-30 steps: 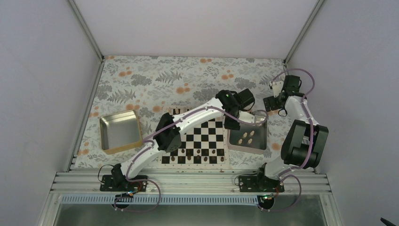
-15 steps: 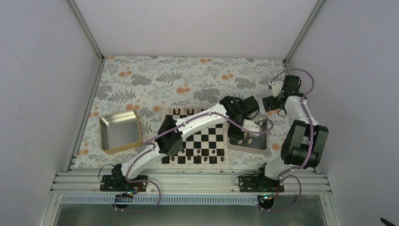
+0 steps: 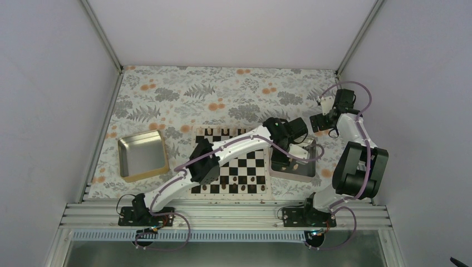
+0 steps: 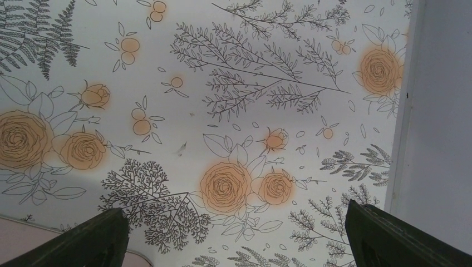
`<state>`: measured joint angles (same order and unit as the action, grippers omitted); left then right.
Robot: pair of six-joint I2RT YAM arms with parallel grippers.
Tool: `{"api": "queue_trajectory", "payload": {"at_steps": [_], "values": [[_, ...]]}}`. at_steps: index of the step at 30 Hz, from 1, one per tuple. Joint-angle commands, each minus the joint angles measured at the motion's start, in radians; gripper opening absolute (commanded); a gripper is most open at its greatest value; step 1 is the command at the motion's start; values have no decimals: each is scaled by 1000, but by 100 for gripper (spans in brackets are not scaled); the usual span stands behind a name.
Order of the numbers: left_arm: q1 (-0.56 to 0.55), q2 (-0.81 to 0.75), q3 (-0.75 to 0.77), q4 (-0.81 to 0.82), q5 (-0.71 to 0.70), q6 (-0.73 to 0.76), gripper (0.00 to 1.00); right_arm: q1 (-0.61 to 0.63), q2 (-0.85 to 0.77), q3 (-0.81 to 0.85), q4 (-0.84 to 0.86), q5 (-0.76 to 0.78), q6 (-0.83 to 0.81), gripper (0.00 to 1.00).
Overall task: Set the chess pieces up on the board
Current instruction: Pick up the chess piece from the storage box.
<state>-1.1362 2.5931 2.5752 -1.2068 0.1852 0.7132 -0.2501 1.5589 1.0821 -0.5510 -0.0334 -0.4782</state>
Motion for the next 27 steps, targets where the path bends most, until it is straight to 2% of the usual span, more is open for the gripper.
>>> {"api": "queue_trajectory", "payload": {"at_steps": [1, 15, 27], "values": [[-10, 27, 21, 24, -10, -7, 58, -1, -11, 15, -2, -19, -3, 100], [-16, 58, 13, 16, 10, 3, 46, -1, -14, 16, -8, -35, -9, 100], [-23, 68, 6, 27, 28, 17, 45, 1, -17, 16, -10, -37, -10, 100]]}}
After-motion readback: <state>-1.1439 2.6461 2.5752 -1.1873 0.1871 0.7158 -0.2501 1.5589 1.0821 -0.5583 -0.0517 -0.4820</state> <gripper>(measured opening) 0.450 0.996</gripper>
